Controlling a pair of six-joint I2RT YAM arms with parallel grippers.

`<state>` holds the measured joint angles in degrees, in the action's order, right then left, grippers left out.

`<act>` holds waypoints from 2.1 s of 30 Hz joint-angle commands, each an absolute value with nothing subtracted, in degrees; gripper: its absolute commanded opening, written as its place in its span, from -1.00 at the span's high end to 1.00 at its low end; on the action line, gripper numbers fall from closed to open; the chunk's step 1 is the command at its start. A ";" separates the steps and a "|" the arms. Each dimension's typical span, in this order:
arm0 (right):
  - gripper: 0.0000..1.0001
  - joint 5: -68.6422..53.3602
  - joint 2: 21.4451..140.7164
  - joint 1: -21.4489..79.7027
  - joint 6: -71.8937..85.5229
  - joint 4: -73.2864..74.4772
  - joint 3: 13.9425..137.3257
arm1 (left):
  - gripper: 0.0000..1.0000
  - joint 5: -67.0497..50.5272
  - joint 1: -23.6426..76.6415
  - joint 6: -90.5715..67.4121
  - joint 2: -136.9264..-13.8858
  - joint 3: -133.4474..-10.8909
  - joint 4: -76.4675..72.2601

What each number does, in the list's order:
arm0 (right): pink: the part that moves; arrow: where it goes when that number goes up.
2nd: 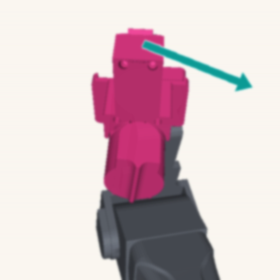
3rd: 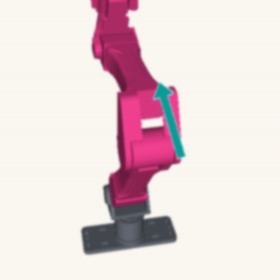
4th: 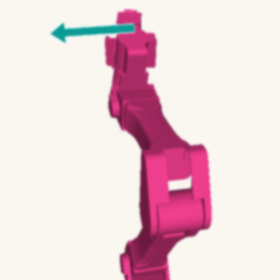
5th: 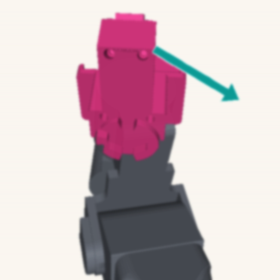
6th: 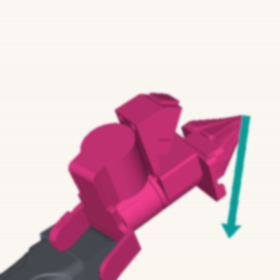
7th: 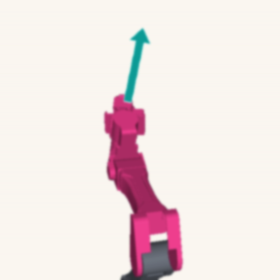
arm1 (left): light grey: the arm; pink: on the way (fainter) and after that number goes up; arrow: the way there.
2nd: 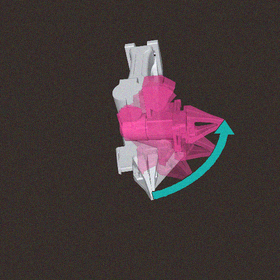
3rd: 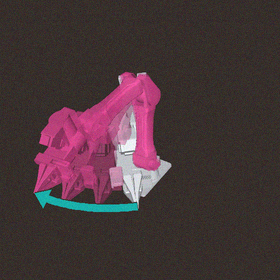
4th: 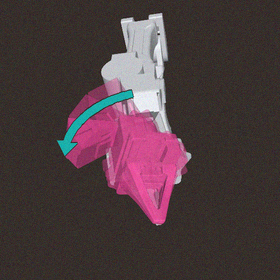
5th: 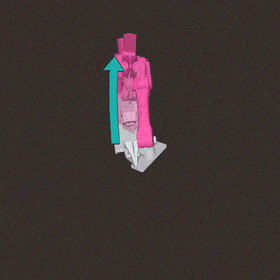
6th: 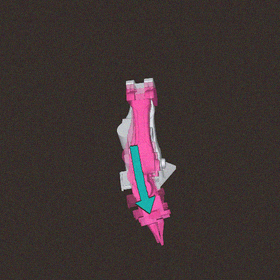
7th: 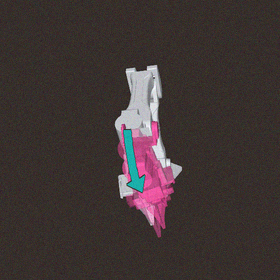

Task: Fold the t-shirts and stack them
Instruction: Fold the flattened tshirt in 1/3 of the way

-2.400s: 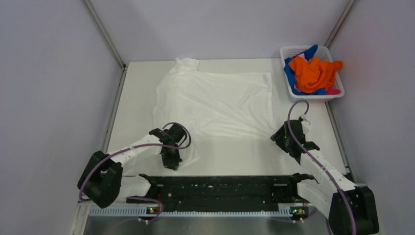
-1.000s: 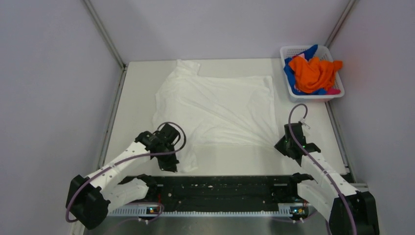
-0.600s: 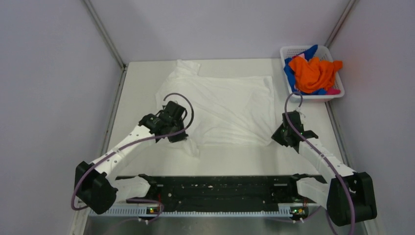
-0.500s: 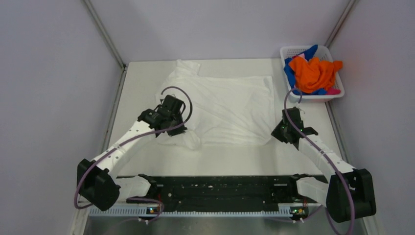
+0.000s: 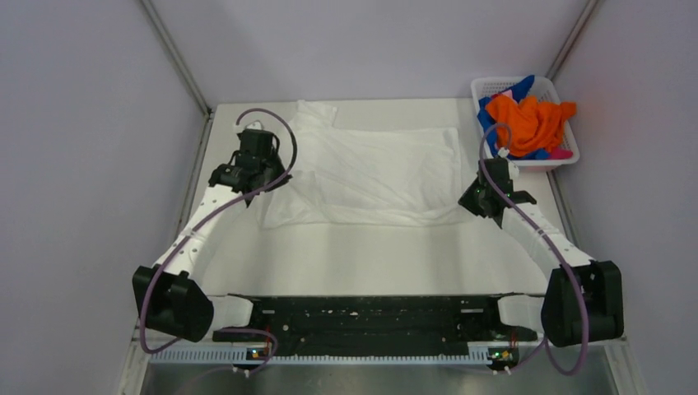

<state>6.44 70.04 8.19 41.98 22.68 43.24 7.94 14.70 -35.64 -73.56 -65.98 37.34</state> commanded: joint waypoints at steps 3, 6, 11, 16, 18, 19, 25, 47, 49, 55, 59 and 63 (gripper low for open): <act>1.00 8.09 74.20 6.98 39.95 21.05 49.35 | 1.00 6.17 12.72 -28.68 -77.28 -70.88 28.15; 1.00 8.21 76.32 6.95 39.49 20.17 50.93 | 1.00 5.79 11.88 -26.01 -79.75 -72.21 25.83; 1.00 8.32 80.29 6.52 38.72 18.49 53.51 | 1.00 3.81 10.03 -21.24 -83.97 -74.57 22.28; 1.00 7.91 84.50 6.32 38.04 16.72 56.36 | 1.00 -1.86 8.43 -16.65 -89.12 -77.09 19.36; 1.00 7.90 86.26 6.16 37.68 16.47 57.53 | 1.00 -3.04 7.94 -14.17 -92.00 -79.18 19.25; 1.00 7.84 87.05 6.04 37.64 16.26 58.10 | 1.00 -3.44 7.73 -13.13 -93.51 -80.31 19.14; 1.00 7.30 91.98 5.73 37.56 14.32 60.40 | 1.00 -12.31 5.77 -4.43 -104.74 -90.04 19.42; -0.95 9.97 90.88 4.95 35.78 14.07 63.40 | -0.90 -10.79 2.73 -6.56 -116.11 -110.90 34.41; -0.97 9.39 88.60 6.30 35.61 13.98 61.24 | -0.91 -13.53 2.81 -10.93 -111.32 -103.65 31.09; -0.97 7.74 83.78 13.18 33.97 11.12 55.05 | -0.97 -20.54 3.59 -22.58 -98.50 -76.45 15.80; -0.97 2.78 87.31 14.84 33.43 7.06 53.53 | -0.97 -16.98 4.12 -26.69 -98.47 -69.33 15.89; -0.98 1.93 92.23 15.94 33.16 5.68 54.57 | -0.97 -13.70 4.04 -28.44 -101.57 -67.84 19.26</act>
